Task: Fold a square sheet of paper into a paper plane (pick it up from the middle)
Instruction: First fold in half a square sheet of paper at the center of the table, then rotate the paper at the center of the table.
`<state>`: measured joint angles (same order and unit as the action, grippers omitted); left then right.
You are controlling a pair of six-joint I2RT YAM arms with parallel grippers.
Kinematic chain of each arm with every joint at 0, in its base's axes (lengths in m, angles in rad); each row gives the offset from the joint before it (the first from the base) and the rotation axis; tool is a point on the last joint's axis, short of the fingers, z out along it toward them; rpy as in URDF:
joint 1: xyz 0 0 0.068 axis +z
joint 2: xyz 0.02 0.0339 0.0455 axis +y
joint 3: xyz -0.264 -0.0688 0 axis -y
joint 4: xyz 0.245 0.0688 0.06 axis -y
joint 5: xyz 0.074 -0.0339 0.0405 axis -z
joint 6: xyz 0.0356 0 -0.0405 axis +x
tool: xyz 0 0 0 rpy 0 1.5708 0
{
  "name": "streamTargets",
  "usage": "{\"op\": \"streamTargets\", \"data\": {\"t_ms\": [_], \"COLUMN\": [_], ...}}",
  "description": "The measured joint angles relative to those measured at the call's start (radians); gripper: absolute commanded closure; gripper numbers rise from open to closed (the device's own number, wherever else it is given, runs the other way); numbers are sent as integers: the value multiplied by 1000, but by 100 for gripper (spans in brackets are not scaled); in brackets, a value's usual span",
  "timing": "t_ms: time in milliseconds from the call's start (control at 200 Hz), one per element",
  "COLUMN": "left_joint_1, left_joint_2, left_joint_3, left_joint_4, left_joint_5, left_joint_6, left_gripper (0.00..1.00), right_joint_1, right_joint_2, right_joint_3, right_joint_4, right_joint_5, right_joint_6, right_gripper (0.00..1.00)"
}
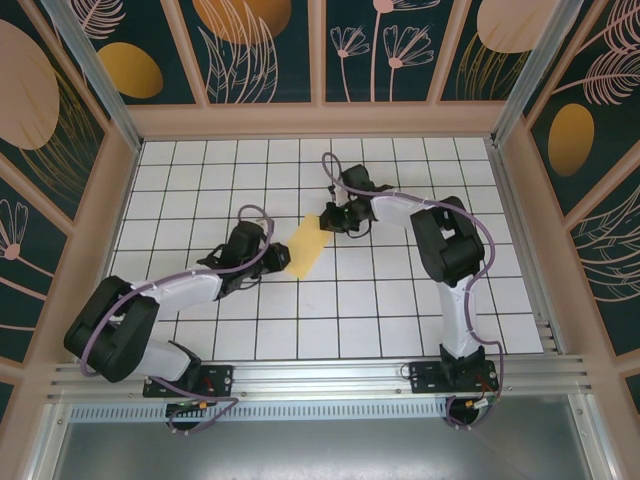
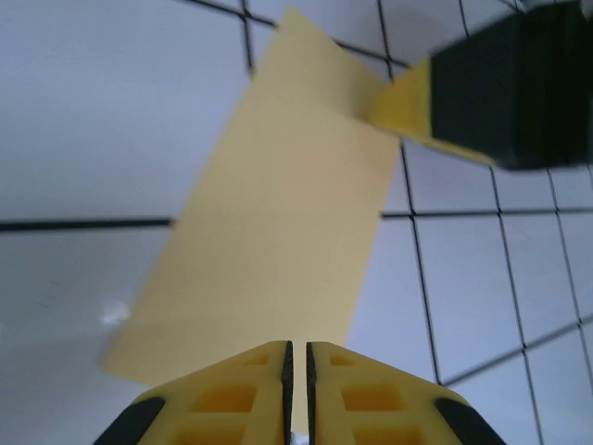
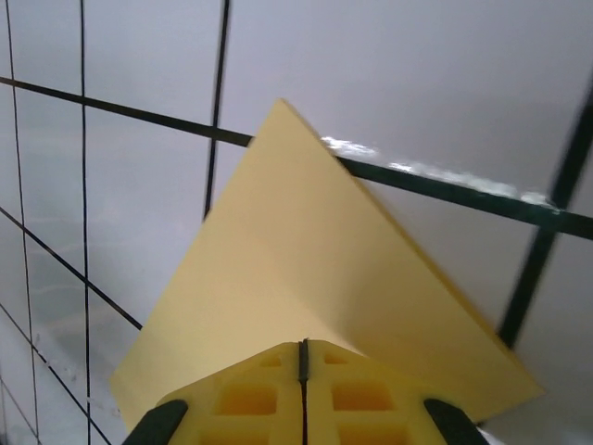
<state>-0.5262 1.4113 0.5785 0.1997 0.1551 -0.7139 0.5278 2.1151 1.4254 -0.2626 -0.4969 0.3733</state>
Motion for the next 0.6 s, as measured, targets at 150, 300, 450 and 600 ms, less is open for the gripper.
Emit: {"op": "streamTargets", "data": {"t_ms": [150,300,450,600], "left_joint_1": [119,166,179,180], "left_joint_2": [-7,-26,-45,-68], "left_joint_3": [-3,-10,-13,-20], "left_joint_4": [-41,-71,-90,-109], "left_joint_5": [-83,-136,-178,-239], "left_joint_6": [-39,-85,-105,-125], "left_gripper": [60,45,17,2], "right_joint_1": [96,180,214,230], "right_joint_2": [-3,0,37,71], "right_joint_3": [0,16,86,106], "right_joint_4": [-5,-8,-13,-29], "right_joint_5": [45,62,63,63], "right_joint_6": [33,73,85,84], "right_gripper": [89,89,90,90]}}
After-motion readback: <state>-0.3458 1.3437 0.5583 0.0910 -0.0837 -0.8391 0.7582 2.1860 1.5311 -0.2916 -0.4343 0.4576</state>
